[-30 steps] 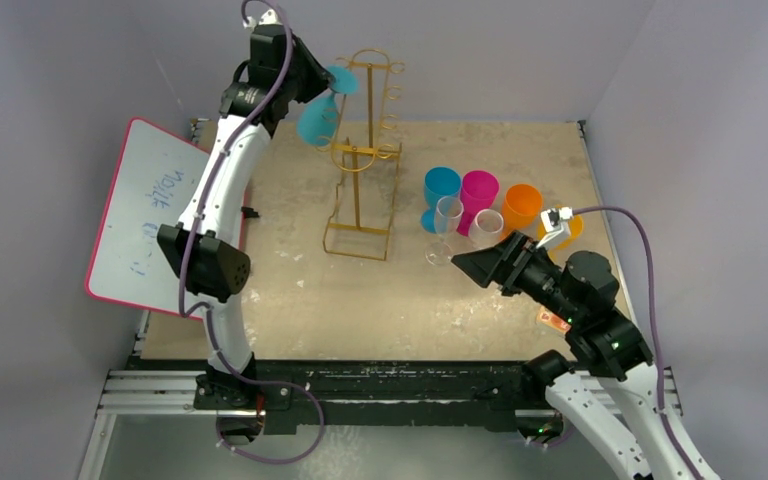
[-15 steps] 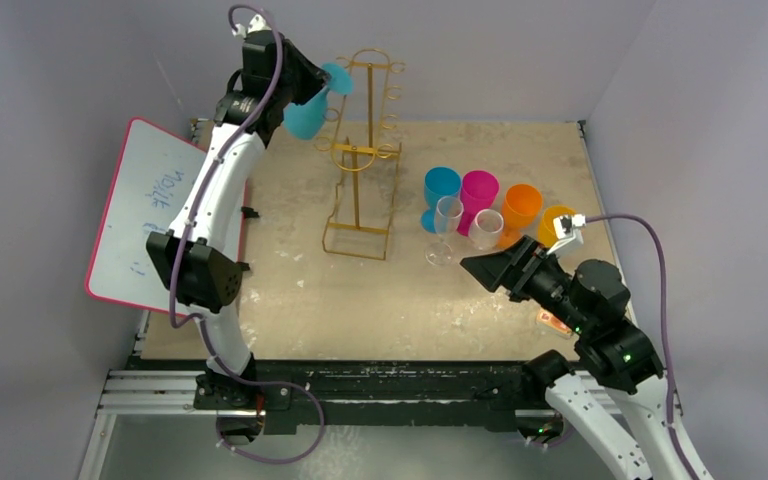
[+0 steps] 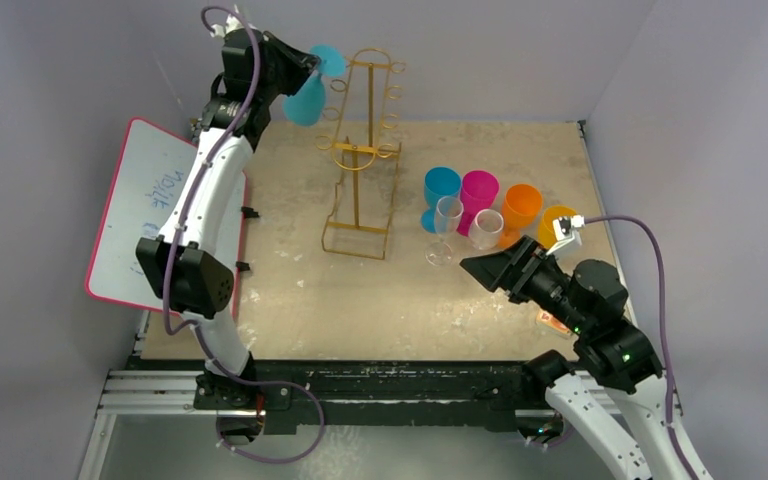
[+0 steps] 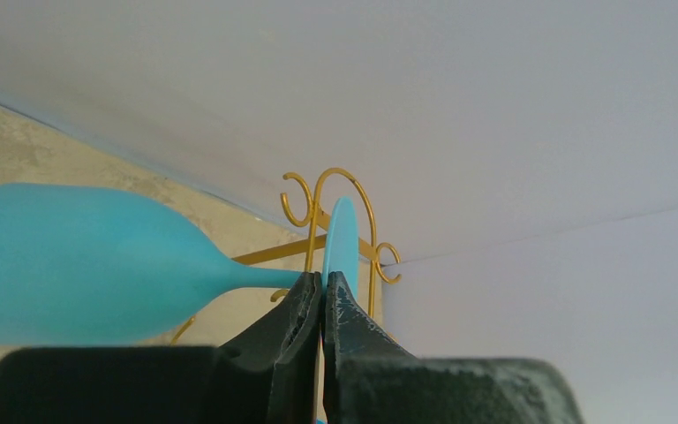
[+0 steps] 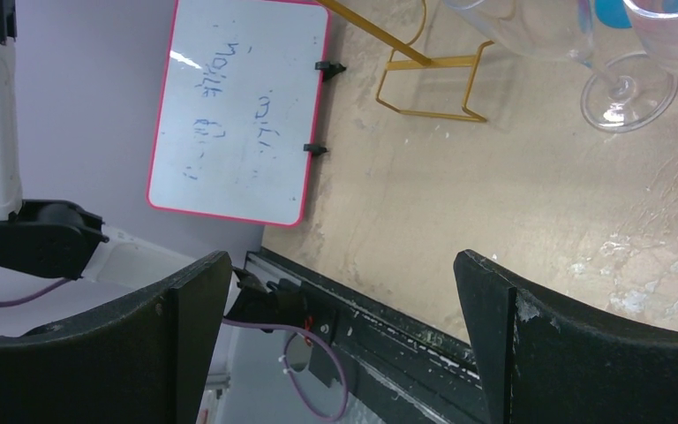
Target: Take the wine glass off the wine glass rack
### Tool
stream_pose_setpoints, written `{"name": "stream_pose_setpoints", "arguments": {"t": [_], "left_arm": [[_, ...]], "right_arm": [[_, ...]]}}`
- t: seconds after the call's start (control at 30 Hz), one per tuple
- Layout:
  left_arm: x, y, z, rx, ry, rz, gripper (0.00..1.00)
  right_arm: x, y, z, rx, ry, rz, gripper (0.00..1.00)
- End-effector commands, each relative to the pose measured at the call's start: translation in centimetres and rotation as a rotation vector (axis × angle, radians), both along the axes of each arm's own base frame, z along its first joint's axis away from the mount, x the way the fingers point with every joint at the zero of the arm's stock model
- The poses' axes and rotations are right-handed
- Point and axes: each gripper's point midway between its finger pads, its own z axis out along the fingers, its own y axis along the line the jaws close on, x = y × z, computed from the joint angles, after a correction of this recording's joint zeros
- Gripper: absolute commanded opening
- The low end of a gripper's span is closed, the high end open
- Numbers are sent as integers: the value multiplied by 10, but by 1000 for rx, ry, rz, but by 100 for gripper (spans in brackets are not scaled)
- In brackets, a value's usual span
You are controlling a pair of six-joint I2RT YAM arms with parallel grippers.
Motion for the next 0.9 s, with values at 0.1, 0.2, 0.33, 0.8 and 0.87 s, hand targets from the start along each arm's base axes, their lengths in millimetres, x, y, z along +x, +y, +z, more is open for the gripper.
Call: {"name": "stream_pose_setpoints", "arguments": {"t": [0.1, 0.2, 0.33, 0.8, 0.87], "left_arm": [[-19, 26, 50, -114, -131, 53, 0], [-25, 36, 51, -85, -143, 77, 0], [-41, 60, 36, 4, -113, 170, 0], [-140, 144, -38, 270, 36, 272, 0], [-156, 139, -52, 258, 57, 245, 0]], "right_arm": [[5, 0, 4, 2, -14, -14, 100], [4, -1, 11, 2, -44, -12, 100], [4, -5, 19, 2, -89, -25, 100], [1, -21, 35, 86, -212, -115, 100], [2, -23, 39, 101, -246, -125, 100]]}}
